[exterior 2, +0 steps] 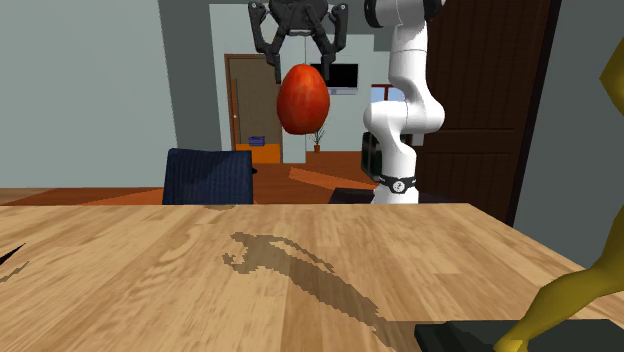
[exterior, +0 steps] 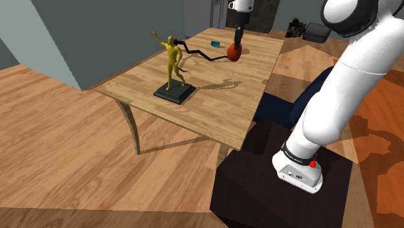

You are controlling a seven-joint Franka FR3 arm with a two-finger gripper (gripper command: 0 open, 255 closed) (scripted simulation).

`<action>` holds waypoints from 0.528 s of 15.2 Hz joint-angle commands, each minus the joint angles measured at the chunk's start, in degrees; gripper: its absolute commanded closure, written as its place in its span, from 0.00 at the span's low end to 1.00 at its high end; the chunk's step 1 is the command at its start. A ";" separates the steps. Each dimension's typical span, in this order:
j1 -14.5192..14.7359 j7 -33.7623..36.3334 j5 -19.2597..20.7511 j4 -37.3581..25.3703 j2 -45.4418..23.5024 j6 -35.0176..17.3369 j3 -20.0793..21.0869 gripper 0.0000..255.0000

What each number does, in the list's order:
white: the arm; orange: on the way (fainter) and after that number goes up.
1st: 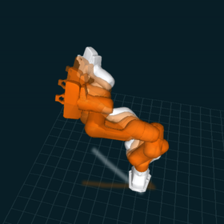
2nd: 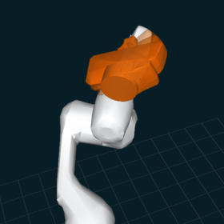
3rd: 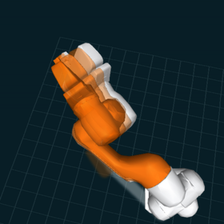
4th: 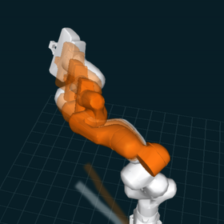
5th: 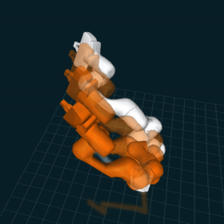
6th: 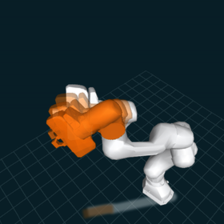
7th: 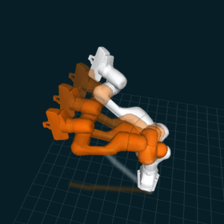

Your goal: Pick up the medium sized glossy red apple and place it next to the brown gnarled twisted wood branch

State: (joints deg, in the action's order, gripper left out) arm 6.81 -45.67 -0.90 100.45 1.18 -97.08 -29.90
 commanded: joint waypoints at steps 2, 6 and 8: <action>0.08 -0.16 -3.56 -7.25 -7.05 1.13 0.15 1.00; -0.99 0.14 -8.15 -19.16 -16.78 4.45 0.90 1.00; -2.15 0.55 -10.43 -26.42 -22.09 6.83 1.49 1.00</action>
State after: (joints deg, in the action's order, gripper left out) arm 5.19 -45.33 -10.17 77.77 -18.28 -91.58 -28.68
